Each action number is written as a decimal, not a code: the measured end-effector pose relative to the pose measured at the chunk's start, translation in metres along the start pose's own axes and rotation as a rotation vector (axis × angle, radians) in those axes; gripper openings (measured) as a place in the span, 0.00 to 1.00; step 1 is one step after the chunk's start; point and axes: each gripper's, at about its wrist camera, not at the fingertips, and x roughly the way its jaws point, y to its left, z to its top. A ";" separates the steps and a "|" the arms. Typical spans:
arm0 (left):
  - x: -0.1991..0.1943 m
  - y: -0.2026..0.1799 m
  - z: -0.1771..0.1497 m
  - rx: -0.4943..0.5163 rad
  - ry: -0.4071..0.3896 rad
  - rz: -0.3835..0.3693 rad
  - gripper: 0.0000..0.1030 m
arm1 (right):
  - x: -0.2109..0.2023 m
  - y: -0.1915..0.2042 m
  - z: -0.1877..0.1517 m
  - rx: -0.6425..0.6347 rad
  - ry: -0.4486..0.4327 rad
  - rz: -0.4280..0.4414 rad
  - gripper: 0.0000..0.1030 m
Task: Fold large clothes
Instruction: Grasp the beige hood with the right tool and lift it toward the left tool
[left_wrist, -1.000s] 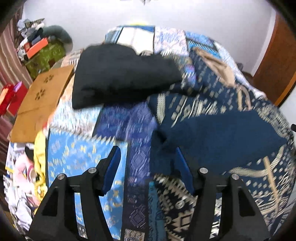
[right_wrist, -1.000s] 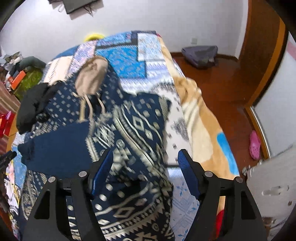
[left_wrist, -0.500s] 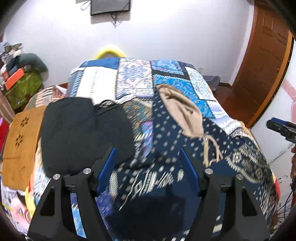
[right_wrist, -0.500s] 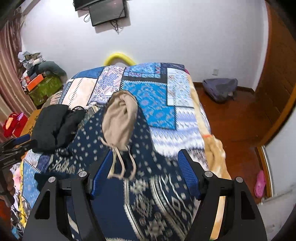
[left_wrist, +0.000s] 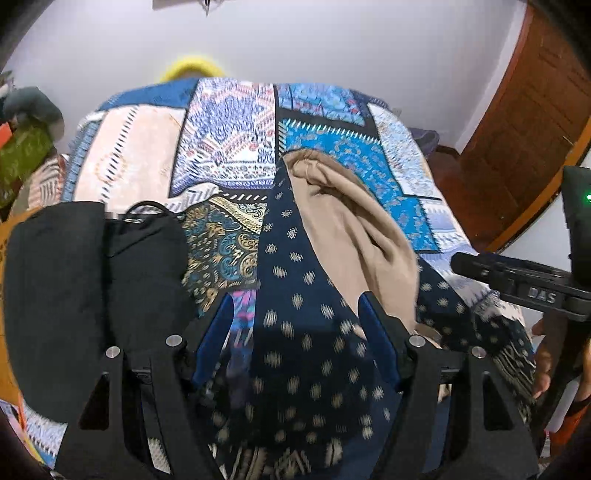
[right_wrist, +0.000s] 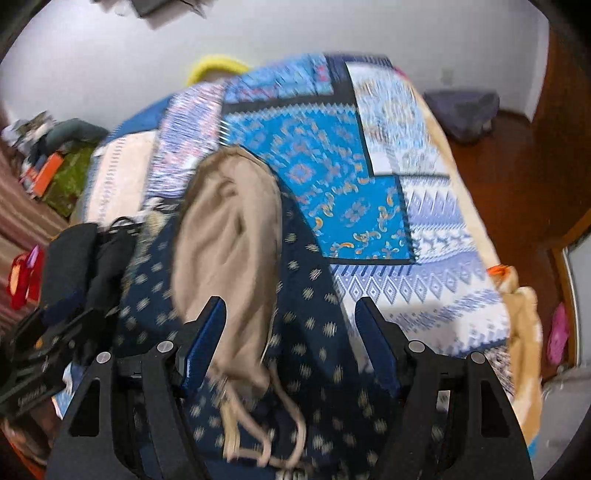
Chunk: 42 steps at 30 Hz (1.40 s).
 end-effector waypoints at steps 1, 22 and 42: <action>0.010 0.001 0.003 -0.001 0.013 0.004 0.67 | 0.009 -0.001 0.004 0.010 0.016 -0.010 0.67; 0.061 -0.002 0.018 -0.011 0.033 0.003 0.06 | 0.042 0.000 0.022 0.082 0.033 -0.009 0.08; -0.149 0.004 -0.120 0.109 -0.099 -0.110 0.03 | -0.149 -0.016 -0.130 -0.113 -0.211 0.045 0.08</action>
